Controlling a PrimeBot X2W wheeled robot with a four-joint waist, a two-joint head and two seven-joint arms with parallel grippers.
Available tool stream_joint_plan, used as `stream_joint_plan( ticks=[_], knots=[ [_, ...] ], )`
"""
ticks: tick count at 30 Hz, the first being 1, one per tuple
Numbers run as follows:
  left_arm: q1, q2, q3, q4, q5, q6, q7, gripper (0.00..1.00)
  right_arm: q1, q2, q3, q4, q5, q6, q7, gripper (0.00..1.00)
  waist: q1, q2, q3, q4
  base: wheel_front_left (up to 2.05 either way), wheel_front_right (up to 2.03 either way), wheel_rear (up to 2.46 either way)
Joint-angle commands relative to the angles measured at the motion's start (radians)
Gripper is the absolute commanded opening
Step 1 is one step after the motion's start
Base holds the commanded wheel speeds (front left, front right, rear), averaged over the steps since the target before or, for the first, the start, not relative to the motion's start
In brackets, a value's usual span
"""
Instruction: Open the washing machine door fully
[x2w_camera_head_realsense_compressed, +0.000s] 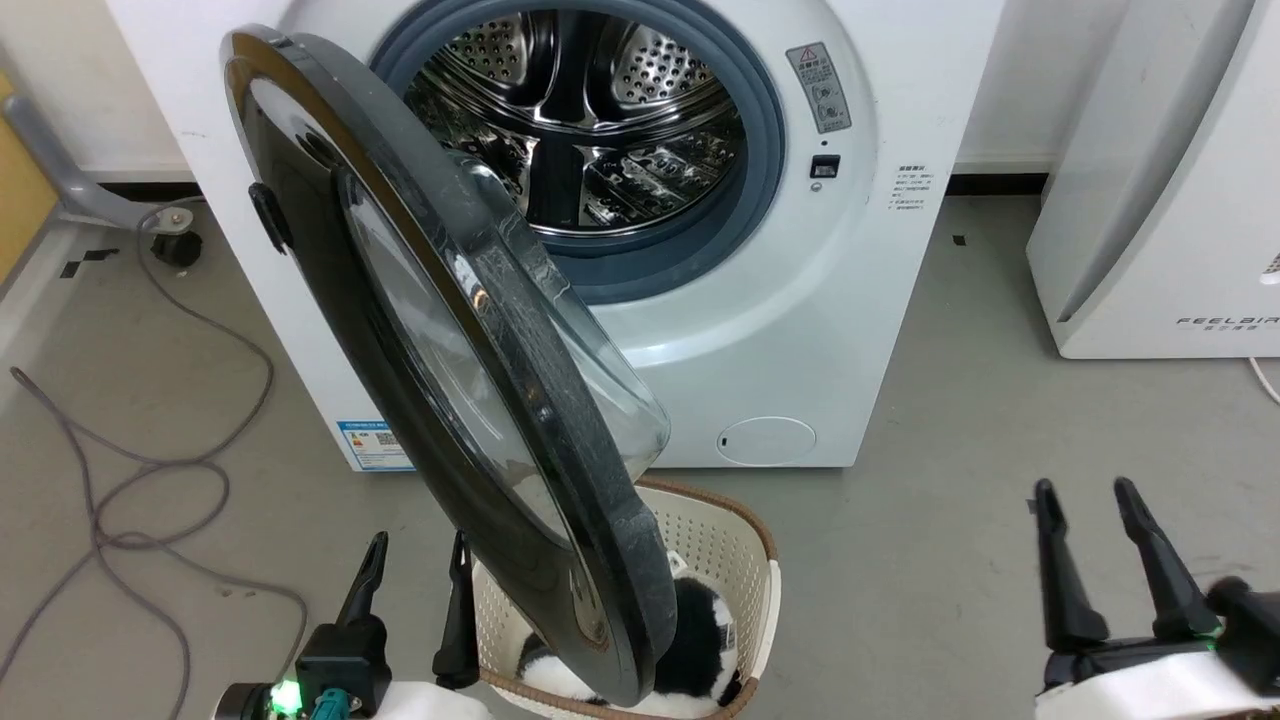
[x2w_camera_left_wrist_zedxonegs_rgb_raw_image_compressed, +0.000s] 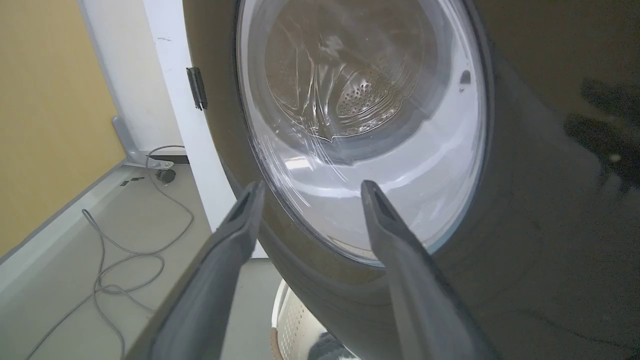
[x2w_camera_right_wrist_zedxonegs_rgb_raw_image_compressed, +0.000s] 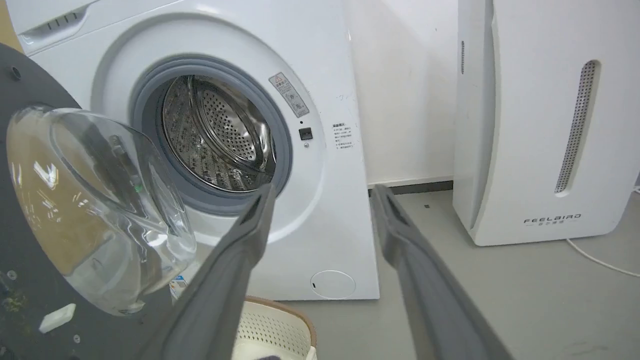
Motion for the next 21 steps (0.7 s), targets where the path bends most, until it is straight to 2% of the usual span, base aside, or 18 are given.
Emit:
stream_joint_plan(
  ticks=[1, 6, 11, 14, 21],
  knots=[
    [0.002, 0.008, 0.004, -0.002, -0.002, 0.005, -0.005, 1.00, 0.021, 0.009, 0.009, -0.026, -0.061, 0.005, 0.021, 1.00, 0.0001, 0.0000, 0.004, 0.003, 0.00, 0.00, 0.00],
    [-0.003, 0.013, 0.002, 0.003, 0.001, 0.004, -0.005, 1.00, 0.050, 0.017, 0.045, -0.043, -0.203, 0.005, 0.079, 1.00, 0.0001, 0.0000, 0.009, 0.011, 0.00, 0.00, 0.00],
    [-0.002, 0.016, -0.004, 0.008, 0.002, 0.002, -0.005, 1.00, 0.062, 0.019, 0.053, -0.024, -0.208, 0.005, 0.088, 1.00, 0.0001, 0.0000, 0.009, 0.015, 0.00, 0.00, 0.00],
    [-0.002, 0.016, -0.007, 0.012, -0.004, -0.003, -0.005, 0.00, 0.062, 0.019, 0.050, -0.015, -0.190, 0.005, 0.087, 1.00, 0.0001, 0.0000, 0.008, 0.016, 0.00, 0.00, 0.00],
    [-0.005, 0.021, -0.011, 0.012, -0.011, -0.004, -0.005, 0.00, 0.058, 0.019, 0.052, -0.008, -0.174, 0.005, 0.083, 1.00, 0.0001, 0.0000, 0.007, 0.019, 0.00, 0.00, 0.00]
  ],
)
